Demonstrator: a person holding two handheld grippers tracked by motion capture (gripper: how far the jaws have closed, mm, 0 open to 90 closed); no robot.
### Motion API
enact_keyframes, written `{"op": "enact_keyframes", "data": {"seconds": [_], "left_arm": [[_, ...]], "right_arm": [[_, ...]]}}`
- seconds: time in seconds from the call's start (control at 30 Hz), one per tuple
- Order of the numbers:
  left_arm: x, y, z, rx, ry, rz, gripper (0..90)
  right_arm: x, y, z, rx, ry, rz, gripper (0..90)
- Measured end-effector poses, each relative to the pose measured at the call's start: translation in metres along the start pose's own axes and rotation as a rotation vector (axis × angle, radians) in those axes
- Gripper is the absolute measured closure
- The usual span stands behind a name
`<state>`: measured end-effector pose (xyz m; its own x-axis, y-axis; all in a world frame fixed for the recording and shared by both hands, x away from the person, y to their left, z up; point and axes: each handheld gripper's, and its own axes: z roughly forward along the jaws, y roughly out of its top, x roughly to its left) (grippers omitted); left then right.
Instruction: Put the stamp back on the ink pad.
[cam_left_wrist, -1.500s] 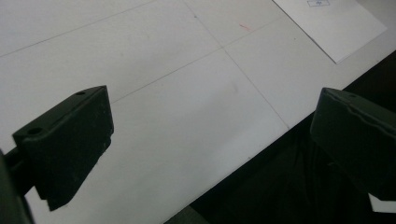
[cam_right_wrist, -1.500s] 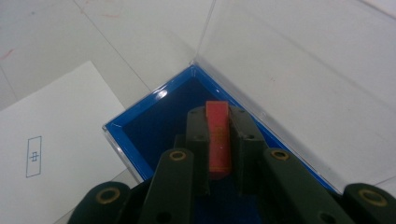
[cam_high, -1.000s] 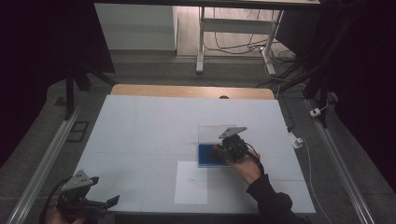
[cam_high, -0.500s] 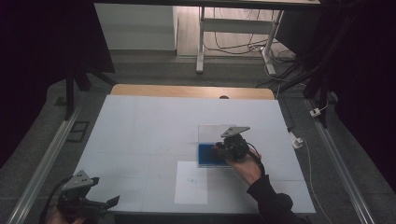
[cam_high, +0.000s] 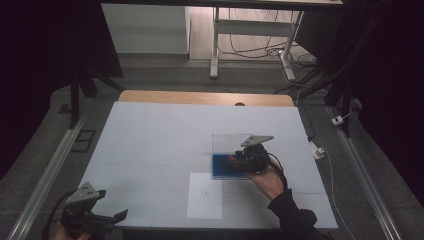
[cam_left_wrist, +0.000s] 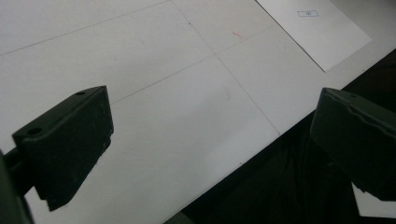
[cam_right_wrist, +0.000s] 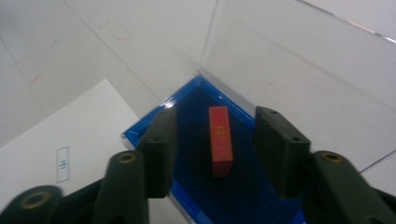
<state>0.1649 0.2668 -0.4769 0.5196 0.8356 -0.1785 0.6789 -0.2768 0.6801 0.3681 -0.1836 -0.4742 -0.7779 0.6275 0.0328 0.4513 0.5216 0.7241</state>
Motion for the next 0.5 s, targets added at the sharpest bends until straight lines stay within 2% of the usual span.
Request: {"op": "enact_keyframes", "data": {"seconds": [0.37, 0.5], "left_arm": [[0.0, 0.0, 0.0, -0.001, -0.001, -0.003, 0.0], [0.0, 0.0, 0.0, -0.001, -0.002, -0.003, 0.0]], "right_arm": [[0.005, -0.001, -0.013, -0.02, 0.029, 0.04, 28.6], [0.006, -0.001, -0.016, -0.011, 0.032, 0.065, 20.9]]}}
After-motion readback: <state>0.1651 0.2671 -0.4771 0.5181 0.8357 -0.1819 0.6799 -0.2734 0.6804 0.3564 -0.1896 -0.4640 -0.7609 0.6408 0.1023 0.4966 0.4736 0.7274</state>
